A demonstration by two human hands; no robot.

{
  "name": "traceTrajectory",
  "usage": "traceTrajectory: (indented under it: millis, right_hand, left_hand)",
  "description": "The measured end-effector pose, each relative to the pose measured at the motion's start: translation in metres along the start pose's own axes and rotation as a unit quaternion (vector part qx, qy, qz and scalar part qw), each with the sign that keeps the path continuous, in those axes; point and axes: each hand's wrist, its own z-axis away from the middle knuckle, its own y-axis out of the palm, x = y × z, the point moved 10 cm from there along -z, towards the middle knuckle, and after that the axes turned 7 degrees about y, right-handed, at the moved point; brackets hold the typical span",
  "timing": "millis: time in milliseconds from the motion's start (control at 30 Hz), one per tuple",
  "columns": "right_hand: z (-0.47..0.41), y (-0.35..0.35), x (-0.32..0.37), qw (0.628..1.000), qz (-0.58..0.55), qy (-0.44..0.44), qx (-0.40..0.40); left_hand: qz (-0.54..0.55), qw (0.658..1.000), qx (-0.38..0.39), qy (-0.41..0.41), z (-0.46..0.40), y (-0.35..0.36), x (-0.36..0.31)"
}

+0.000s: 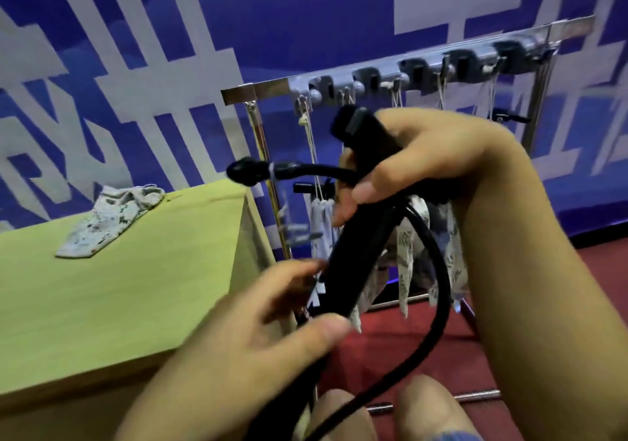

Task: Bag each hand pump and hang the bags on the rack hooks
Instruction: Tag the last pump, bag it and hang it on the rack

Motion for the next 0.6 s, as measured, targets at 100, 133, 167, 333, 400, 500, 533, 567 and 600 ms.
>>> traceTrajectory:
  millis: [100, 133, 167, 333, 400, 500, 533, 567, 600]
  right_hand:
    - [-0.021, 0.018, 0.019, 0.989, 0.145, 0.031, 0.022]
    - [-0.029, 0.021, 0.022, 0.98, 0.195, 0.044, 0.011]
    - [-0.035, 0.021, 0.025, 0.969, 0.241, 0.053, -0.008]
    - [-0.053, 0.032, 0.043, 0.917, 0.383, -0.01, -0.112]
    - [-0.038, 0.016, 0.067, 0.889, 0.357, -0.116, -0.263]
    - [0.036, -0.013, 0.059, 0.771, 0.115, -0.282, -0.56]
    - [0.054, -0.012, 0.03, 0.743, -0.003, -0.278, -0.609]
    - [0.054, -0.007, -0.003, 0.735, -0.111, -0.237, -0.625]
    - [0.04, 0.006, -0.037, 0.754, -0.198, -0.158, -0.607]
  left_hand:
    - [0.001, 1.0, -0.007, 0.007, -0.017, 0.028, -0.002]
    - [0.004, 0.999, -0.046, 0.015, -0.024, 0.024, -0.001]
    - [0.025, 0.996, -0.087, 0.022, -0.03, 0.018, 0.001]
    - [0.256, 0.929, -0.266, 0.01, -0.033, -0.009, 0.024]
    - [0.263, 0.922, -0.283, 0.008, -0.033, -0.012, 0.027]
    - [0.313, 0.907, -0.281, 0.01, -0.037, -0.012, 0.03]
    - [0.325, 0.905, -0.274, 0.013, -0.04, -0.012, 0.033]
    - [0.338, 0.902, -0.268, 0.014, -0.043, -0.011, 0.034]
    - [0.35, 0.899, -0.263, 0.012, -0.047, -0.011, 0.04]
